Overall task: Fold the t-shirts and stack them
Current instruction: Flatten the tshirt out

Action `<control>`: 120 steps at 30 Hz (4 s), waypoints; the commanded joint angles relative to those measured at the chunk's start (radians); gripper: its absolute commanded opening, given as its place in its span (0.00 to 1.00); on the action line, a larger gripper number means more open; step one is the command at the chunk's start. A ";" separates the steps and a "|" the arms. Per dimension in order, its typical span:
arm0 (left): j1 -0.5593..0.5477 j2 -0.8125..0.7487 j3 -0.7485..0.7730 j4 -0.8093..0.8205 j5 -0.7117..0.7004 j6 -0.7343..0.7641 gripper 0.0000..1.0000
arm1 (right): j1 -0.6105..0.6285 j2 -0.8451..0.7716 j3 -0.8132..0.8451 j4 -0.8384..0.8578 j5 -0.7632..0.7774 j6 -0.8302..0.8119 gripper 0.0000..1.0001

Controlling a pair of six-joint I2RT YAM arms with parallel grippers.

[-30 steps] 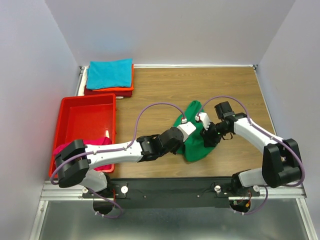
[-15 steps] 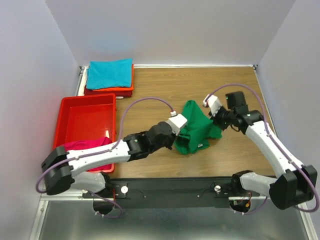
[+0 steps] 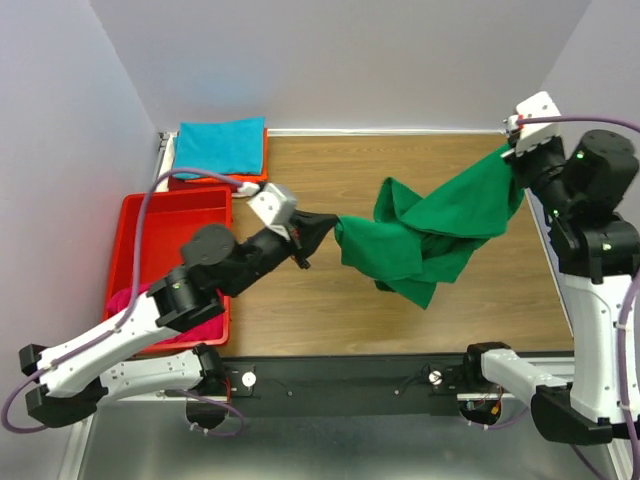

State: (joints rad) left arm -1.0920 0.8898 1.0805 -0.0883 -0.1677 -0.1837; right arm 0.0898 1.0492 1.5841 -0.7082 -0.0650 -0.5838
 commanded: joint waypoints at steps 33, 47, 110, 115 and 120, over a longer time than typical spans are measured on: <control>0.277 -0.359 -0.208 0.024 -0.223 -0.082 0.00 | -0.134 -0.098 -0.047 0.108 0.232 0.094 0.01; 0.277 -0.347 -0.185 0.027 -0.461 0.021 0.00 | -0.197 -0.130 -0.124 0.124 0.332 0.144 0.01; 0.047 0.868 0.031 0.047 0.246 0.774 0.67 | -0.216 0.376 -0.684 -0.017 -0.479 -0.278 0.72; 0.043 0.946 0.067 0.050 0.199 0.771 0.67 | -0.210 0.425 -0.716 0.042 -0.487 -0.219 0.72; 0.044 0.954 0.053 0.048 0.140 0.765 0.65 | -0.164 0.465 -0.740 0.113 -0.443 -0.169 0.72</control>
State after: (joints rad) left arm -1.0473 1.8355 1.1297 -0.0517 0.0566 0.5762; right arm -0.1074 1.4868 0.8669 -0.6594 -0.5552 -0.8082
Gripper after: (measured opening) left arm 0.663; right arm 0.717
